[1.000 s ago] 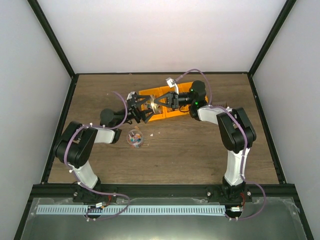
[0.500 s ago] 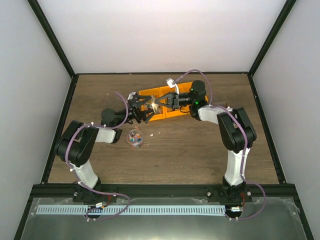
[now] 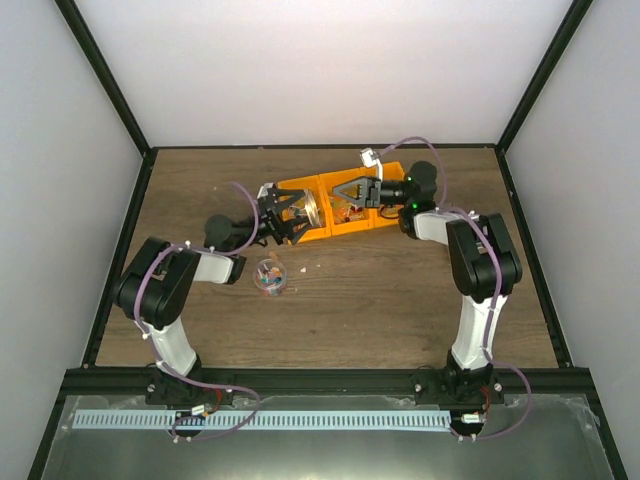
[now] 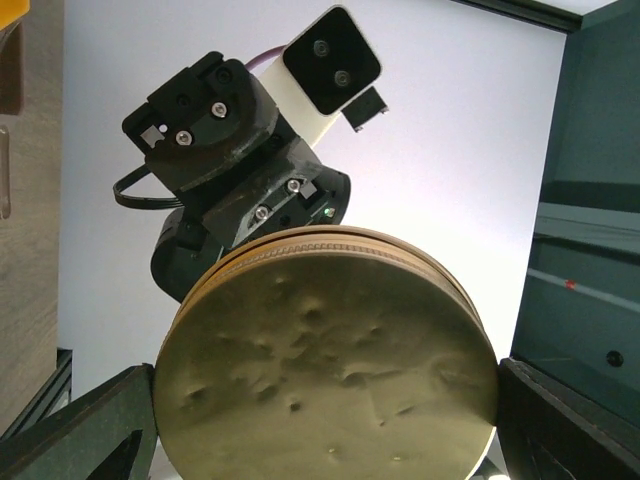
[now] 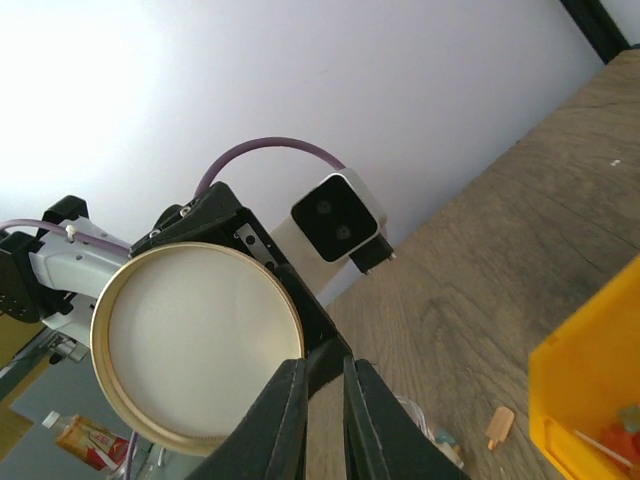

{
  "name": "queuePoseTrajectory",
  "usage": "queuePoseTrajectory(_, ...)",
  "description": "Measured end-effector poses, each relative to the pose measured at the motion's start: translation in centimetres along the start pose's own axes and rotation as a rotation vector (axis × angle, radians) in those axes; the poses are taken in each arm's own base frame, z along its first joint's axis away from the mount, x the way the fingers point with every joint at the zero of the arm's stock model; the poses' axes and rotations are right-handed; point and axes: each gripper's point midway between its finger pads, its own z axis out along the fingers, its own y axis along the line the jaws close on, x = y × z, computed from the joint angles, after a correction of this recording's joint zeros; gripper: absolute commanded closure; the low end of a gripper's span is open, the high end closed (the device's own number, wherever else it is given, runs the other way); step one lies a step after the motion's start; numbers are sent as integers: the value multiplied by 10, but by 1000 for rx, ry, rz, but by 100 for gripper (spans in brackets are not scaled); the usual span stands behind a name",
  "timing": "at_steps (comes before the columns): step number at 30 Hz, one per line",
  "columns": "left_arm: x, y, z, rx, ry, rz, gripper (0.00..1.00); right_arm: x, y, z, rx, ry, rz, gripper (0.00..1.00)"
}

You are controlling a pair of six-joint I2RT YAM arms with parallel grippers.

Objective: Pack the candies
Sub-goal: Close the bottle lid on the packing bottle.

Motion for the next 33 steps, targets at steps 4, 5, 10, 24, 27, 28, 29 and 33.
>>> queuePoseTrajectory(4, 1, 1, 0, -5, 7, -1, 15, 3, -7, -20, 26, -37, 40, 87)
queuePoseTrajectory(5, 2, 2, 0, -7, 10, -1, 15, 4, -8, -23, 31, -43, 49, 88)
queuePoseTrajectory(10, 4, 4, 1, -28, 34, -8, 18, 13, -13, -36, 49, -66, 84, 88)
queuePoseTrajectory(24, -11, 34, 8, -388, -13, -28, 19, 22, -12, -43, 57, -71, 106, 88)
queuePoseTrajectory(27, -14, 42, 4, -475, -25, 8, 19, 27, -12, -45, 59, -71, 121, 88)
queuePoseTrajectory(28, -17, 47, 1, -523, -37, 17, 19, 28, -11, -45, 59, -71, 124, 88)
queuePoseTrajectory(29, -19, 51, -2, -562, -45, 30, 19, 29, -11, -46, 58, -71, 126, 88)
queuePoseTrajectory(33, -24, 66, -17, -717, -73, 86, 19, 36, -7, -47, 57, -69, 138, 88)
